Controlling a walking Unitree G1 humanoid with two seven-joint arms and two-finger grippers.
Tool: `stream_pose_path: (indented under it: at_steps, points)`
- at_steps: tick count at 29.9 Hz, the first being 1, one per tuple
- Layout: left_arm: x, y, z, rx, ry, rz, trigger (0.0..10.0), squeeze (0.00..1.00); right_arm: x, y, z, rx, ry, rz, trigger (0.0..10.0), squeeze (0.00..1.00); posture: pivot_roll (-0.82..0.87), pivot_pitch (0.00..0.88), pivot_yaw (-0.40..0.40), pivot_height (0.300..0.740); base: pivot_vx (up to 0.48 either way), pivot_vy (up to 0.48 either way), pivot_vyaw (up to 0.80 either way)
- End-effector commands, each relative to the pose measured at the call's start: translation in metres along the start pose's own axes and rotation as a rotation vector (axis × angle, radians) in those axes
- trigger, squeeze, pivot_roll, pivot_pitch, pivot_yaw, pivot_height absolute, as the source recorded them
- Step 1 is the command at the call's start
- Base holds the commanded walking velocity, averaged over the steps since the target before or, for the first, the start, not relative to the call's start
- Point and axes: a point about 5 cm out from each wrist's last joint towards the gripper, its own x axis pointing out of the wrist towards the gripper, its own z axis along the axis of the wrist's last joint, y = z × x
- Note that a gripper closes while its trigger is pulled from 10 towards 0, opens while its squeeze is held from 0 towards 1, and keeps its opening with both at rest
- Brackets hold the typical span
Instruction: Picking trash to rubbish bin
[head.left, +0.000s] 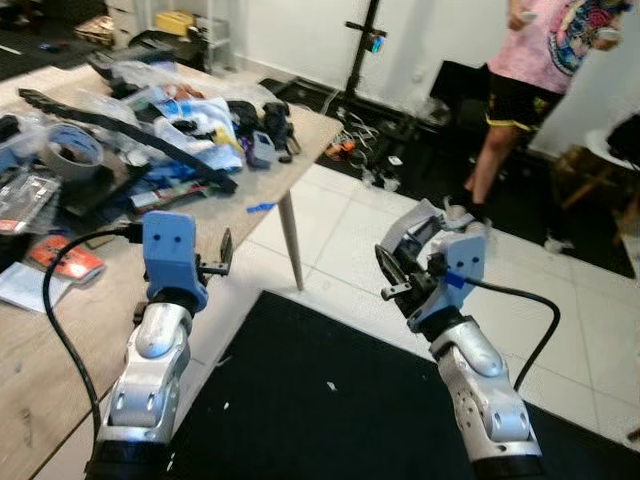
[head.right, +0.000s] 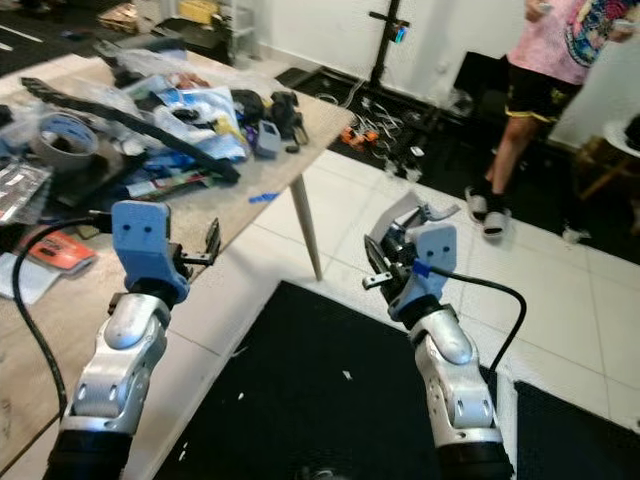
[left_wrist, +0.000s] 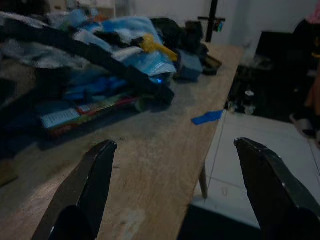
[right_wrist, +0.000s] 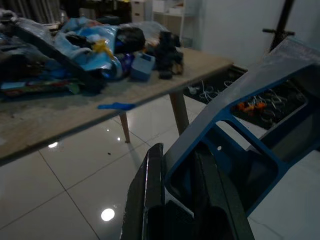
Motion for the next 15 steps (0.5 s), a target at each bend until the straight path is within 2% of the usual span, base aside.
stream_pose_path:
  at_steps: [1,15]
  points:
    - [-0.0007,-0.0056,-0.0024,0.004,0.009,-0.015,10.0,0.0,-0.0034,-0.0056,-0.0021,0.003,0.011,-0.021,10.0,0.0,-0.04,0.119,-0.097,0.74,0.0,0.0,-0.49]
    - [0.0038,-0.0042,-0.0016,0.004,0.01,-0.014,10.0,0.0,-0.0026,-0.0037,-0.0024,0.005,0.007,-0.02,10.0,0.0,-0.05,0.115,-0.092,0.74,0.0,0.0,-0.49]
